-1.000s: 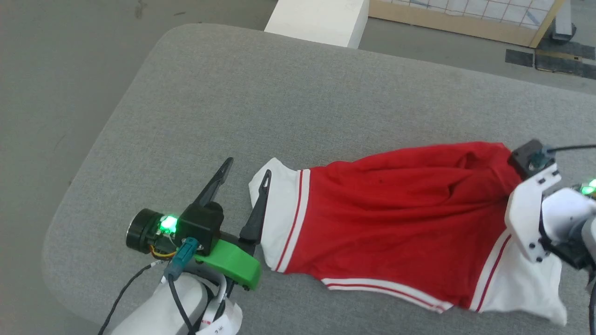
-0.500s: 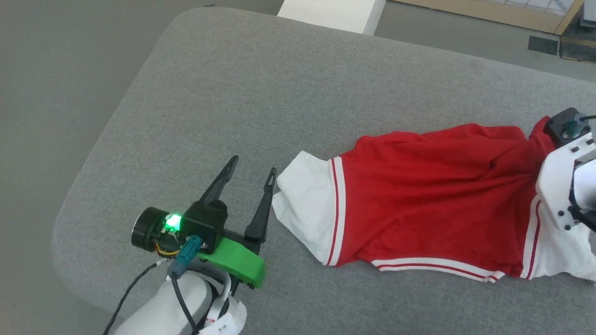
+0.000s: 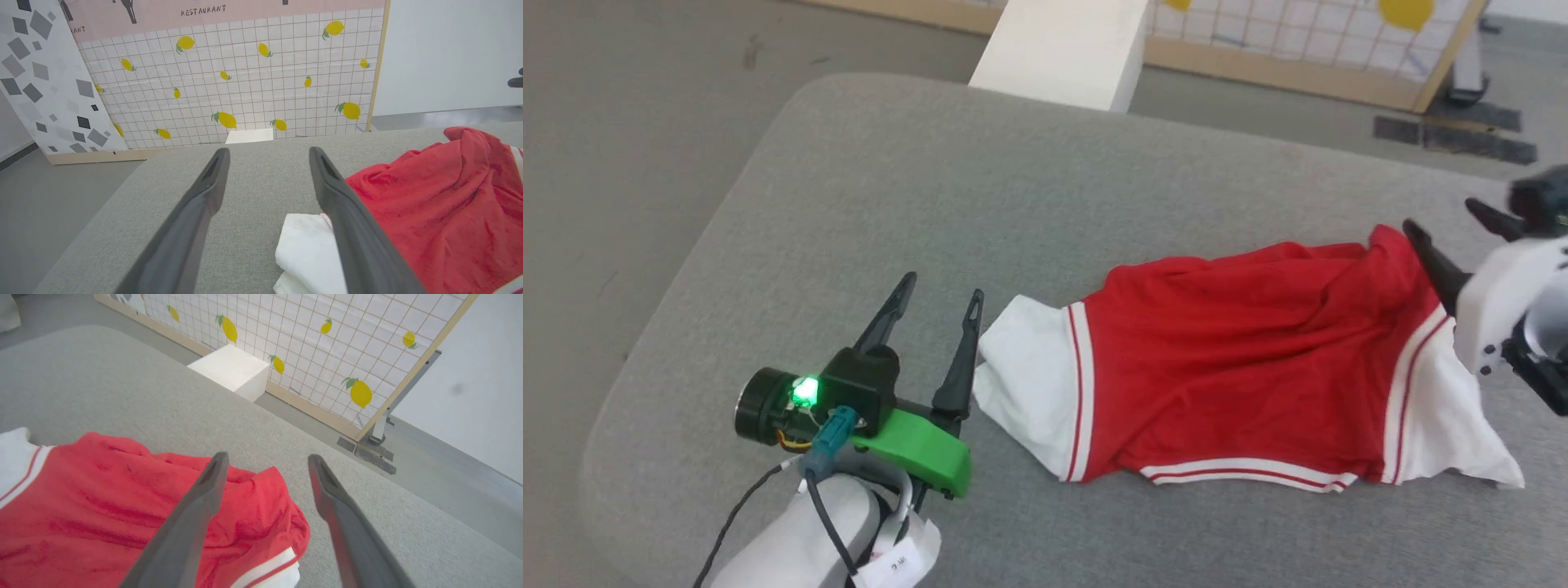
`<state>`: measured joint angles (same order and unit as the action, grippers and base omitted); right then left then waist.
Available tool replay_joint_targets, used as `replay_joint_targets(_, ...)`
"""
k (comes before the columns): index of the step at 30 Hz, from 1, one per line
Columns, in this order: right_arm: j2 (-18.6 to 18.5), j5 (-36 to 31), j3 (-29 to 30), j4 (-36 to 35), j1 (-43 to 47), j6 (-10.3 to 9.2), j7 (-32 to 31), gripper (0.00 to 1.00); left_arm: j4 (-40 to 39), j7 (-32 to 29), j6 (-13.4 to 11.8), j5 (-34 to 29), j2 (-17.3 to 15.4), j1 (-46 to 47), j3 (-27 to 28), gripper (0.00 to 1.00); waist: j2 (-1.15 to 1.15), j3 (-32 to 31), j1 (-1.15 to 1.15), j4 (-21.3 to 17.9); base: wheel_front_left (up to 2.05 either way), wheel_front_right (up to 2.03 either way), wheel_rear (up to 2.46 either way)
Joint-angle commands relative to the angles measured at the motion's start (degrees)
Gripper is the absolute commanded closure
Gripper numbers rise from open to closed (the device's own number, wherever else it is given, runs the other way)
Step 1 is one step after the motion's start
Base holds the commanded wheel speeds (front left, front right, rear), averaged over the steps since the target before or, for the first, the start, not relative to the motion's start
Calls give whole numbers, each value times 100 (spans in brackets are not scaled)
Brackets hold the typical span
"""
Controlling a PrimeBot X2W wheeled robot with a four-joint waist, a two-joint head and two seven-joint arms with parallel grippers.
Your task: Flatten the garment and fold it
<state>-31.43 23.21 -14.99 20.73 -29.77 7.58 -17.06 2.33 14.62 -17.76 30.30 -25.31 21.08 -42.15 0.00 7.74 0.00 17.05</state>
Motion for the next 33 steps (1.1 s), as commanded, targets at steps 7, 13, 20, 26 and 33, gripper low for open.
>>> replay_joint_targets(7, 526, 86, 1131, -1154, 1363, -9, 937, 0, -72, -63, -169, 191, -167, -318, 172, 0, 0, -370, 0, -514, 0, 0, 0)
replay_joint_targets(13, 1322, -50, 1830, -2173, 2551, -9, 1241, 0, -141, -214, -222, 323, -328, -496, 225, 0, 0, -355, 0, -698, 0, 0, 0)
replay_joint_targets(20, 2249, -430, 2307, -3065, 3515, -9, 1225, 0, -190, -667, -160, 427, -509, -553, 104, 0, 0, -250, 0, -865, 0, 0, 0)
replay_joint_targets(26, 2578, -608, 2473, -3506, 3799, -9, 1056, 0, -157, -1840, -86, 559, -863, -361, -108, 0, 0, -32, 0, -978, 0, 0, 0)
replay_joint_targets(33, 2634, -667, 2393, -3805, 3831, -9, 907, 0, -154, -3991, -23, 809, -1331, 141, -447, 0, 0, 256, 0, -1142, 0, 0, 0)
